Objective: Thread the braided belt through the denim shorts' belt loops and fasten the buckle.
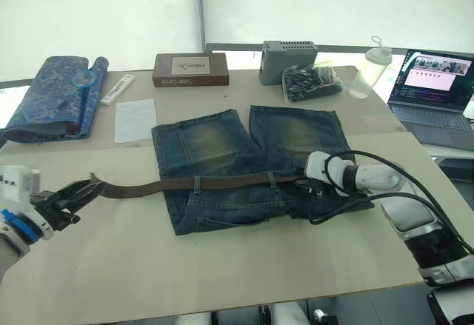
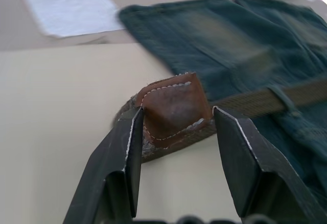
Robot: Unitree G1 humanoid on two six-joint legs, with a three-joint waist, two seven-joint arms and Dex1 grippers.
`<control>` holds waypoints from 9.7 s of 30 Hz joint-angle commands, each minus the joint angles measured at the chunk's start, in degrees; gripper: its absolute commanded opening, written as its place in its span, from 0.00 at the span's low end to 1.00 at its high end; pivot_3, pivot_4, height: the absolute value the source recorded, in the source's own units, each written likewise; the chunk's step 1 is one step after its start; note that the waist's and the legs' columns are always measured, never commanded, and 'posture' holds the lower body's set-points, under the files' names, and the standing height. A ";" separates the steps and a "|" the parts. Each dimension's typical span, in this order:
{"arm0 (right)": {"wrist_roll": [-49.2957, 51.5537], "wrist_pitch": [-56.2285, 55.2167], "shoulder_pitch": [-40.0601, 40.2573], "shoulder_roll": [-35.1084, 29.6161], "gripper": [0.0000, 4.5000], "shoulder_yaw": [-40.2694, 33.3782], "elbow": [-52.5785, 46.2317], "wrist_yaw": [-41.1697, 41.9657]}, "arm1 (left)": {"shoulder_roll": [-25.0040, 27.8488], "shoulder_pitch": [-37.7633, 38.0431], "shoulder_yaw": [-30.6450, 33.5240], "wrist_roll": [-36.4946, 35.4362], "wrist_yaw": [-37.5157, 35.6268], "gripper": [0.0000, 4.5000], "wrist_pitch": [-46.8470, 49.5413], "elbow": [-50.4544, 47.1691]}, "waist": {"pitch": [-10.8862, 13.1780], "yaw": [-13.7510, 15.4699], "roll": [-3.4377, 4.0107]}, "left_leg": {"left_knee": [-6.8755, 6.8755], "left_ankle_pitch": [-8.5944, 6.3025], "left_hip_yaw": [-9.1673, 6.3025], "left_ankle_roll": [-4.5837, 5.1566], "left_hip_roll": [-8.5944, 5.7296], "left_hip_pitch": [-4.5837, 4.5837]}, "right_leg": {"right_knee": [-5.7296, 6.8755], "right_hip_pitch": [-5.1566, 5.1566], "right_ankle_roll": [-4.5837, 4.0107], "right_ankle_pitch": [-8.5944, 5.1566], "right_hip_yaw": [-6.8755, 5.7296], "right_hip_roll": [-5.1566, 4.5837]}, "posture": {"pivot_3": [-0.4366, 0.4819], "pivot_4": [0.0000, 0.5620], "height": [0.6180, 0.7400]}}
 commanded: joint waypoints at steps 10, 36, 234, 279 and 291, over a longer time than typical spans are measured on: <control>-1.04 -1.15 -8.64 3.35 0.01 3.11 9.34 8.59 | 1.76 -11.08 -21.52 16.92 -11.18 0.54 -15.60 0.18 | 0.09 0.10 0.15 | 0.07 0.01 0.06 0.01 -0.01 0.05 | -0.01 0.13 0.21 0.23 -0.03 0.51 | 0.48 0.27 1.00; 6.26 25.58 -19.45 3.51 0.00 3.75 15.55 25.96 | -11.62 -33.07 -41.20 28.06 -13.04 0.99 -16.87 8.07 | 0.10 0.06 0.19 | 0.20 0.01 0.10 0.04 0.03 0.02 | 0.10 0.14 0.30 0.40 0.00 0.72 | 0.48 0.27 1.00; 1.69 11.11 6.99 14.39 0.39 9.40 -8.40 -6.65 | 9.24 -61.30 -57.78 -2.86 -47.55 0.01 47.46 38.06 | 0.10 -1.43 0.14 | 1.59 -0.11 0.06 0.30 -0.15 -0.77 | 1.65 -0.61 0.73 0.27 0.23 0.77 | 0.48 0.27 1.00; 10.40 28.12 -11.15 4.33 0.99 0.63 -12.03 1.53 | -10.17 -21.88 -13.73 -0.40 7.42 1.00 33.11 -14.94 | 0.09 0.07 0.06 | 1.87 -0.23 -0.08 0.41 -0.49 -0.68 | 1.82 -0.59 0.77 0.06 0.37 0.34 | 0.48 0.27 1.00; 3.37 47.33 -15.79 0.23 0.99 -5.02 1.76 -11.49 | -24.05 -20.66 -17.14 -0.98 21.61 1.00 35.49 -20.02 | 0.05 0.90 0.14 | 1.78 -0.16 -0.18 0.41 -0.83 -0.76 | 1.77 -0.60 0.75 0.10 0.29 -0.11 | 0.48 0.27 1.00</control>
